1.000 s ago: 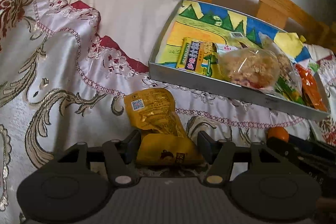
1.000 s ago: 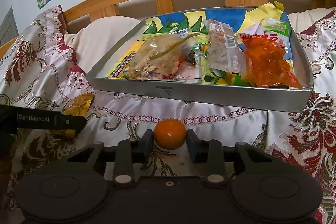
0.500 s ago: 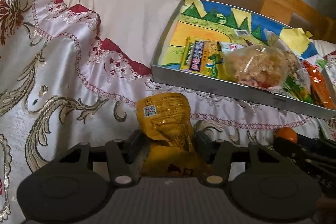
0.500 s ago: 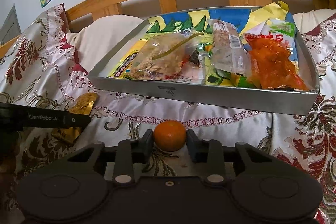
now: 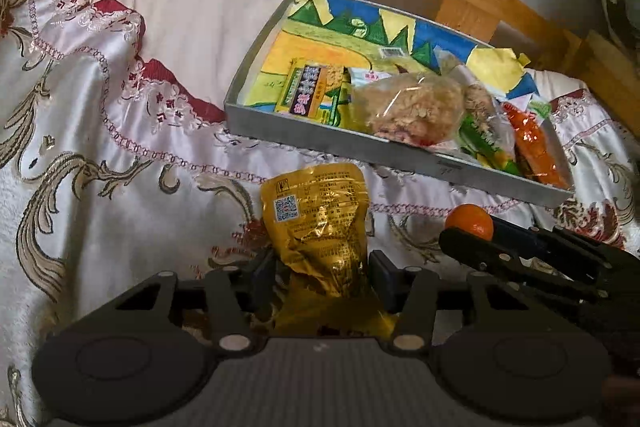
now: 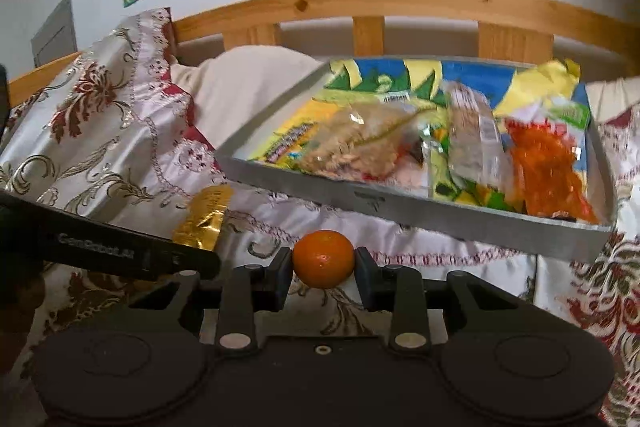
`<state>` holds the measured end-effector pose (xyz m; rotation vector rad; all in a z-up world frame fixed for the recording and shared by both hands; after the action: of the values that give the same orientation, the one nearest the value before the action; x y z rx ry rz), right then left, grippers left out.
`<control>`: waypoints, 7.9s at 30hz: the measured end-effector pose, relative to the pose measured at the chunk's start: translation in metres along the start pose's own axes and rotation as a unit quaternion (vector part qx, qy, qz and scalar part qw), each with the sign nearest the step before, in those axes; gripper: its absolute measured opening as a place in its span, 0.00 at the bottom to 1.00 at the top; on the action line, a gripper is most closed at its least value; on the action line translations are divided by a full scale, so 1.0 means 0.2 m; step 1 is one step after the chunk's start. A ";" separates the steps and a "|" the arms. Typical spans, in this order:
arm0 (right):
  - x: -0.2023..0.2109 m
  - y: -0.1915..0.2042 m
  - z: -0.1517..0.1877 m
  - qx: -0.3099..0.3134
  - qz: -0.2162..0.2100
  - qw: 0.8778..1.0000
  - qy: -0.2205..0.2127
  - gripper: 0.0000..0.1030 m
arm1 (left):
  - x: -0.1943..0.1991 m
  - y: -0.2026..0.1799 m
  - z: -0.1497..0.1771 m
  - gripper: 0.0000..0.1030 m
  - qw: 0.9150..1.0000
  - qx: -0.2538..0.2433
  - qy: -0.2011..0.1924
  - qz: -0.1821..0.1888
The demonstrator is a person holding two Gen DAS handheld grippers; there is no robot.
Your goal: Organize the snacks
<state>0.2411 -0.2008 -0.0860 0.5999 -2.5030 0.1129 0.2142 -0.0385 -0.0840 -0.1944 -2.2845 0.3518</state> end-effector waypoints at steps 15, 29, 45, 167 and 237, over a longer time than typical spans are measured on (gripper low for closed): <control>0.07 -0.15 -0.15 -0.031 0.037 0.997 -0.064 0.34 | -0.02 -0.07 -0.34 0.50 0.998 0.030 -0.049 0.021; -0.06 -0.32 -0.20 -0.083 0.060 0.993 -0.059 0.35 | -0.17 -0.03 -0.61 0.50 0.996 0.055 -0.065 -0.011; -0.15 -0.29 -0.23 -0.070 0.046 0.995 -0.051 0.35 | -0.30 -0.05 -0.56 0.54 0.998 0.035 -0.047 -0.026; 0.77 0.23 0.18 -0.068 0.119 0.988 -0.071 0.99 | 0.71 0.13 0.29 1.00 0.984 -0.076 -0.157 -0.023; 0.73 0.22 0.20 -0.073 0.121 0.988 -0.061 0.99 | 0.69 0.12 0.32 1.00 0.985 -0.082 -0.149 -0.026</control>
<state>0.0923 -0.2271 -0.0394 0.2473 -2.6667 -0.0173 0.0753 0.0071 -0.0354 -0.1740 -2.6112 0.1731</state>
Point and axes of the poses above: each gripper's, at about its wrist camera, not at the fingertips, and x roughly against the way its jaws point, y to its left, z to its underside, the point moved 6 cm from there along -x, roughly the way its jaws point, and after that the axes turned 5 degrees about z, right-handed, at the moved point
